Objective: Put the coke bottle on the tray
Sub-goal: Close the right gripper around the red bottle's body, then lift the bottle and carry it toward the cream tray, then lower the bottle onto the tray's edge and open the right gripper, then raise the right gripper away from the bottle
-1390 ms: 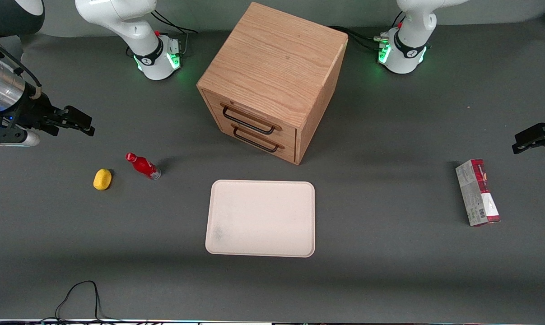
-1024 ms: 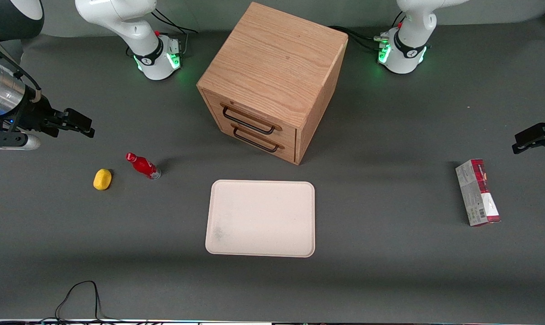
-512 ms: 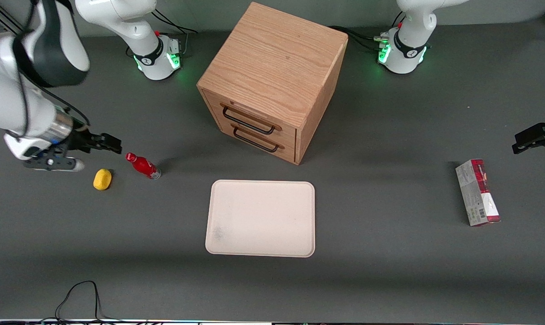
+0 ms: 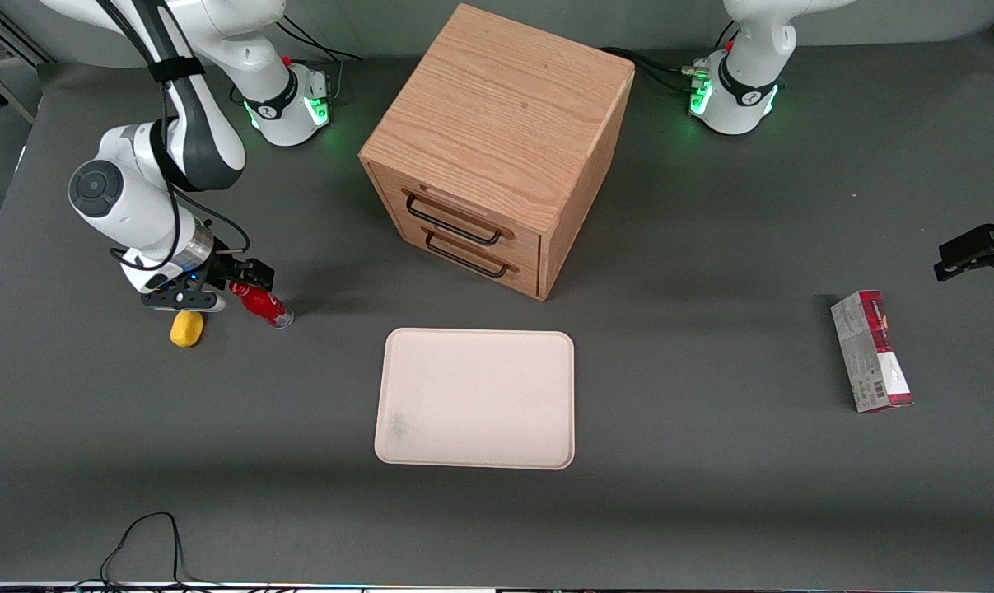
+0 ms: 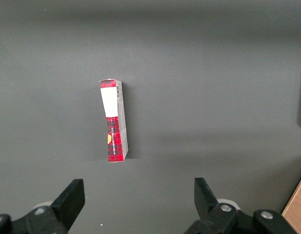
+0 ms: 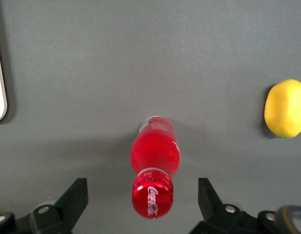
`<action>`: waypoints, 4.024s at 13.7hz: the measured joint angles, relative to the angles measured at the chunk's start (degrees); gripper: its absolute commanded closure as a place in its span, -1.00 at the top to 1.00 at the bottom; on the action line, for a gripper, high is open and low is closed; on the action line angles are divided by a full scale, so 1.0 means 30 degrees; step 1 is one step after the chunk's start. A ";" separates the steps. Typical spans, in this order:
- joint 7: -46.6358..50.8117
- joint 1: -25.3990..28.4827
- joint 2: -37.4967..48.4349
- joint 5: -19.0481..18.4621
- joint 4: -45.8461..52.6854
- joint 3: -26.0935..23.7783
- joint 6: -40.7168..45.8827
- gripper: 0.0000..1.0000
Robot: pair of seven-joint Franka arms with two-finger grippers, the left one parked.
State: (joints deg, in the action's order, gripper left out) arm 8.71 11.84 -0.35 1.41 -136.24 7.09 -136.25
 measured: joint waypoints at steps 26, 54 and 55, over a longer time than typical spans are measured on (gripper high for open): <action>-0.0838 0.0553 -0.4170 0.0030 2.0017 -0.1138 1.7112 -1.00; 0.2632 0.0342 -1.1370 -0.1337 2.2500 -0.5489 0.9000 1.00; 0.2337 0.0174 -0.9412 -0.0502 2.0428 -0.4580 0.9103 1.00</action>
State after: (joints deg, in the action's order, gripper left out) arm 15.72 12.36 -28.59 -0.10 -74.96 -6.65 -108.94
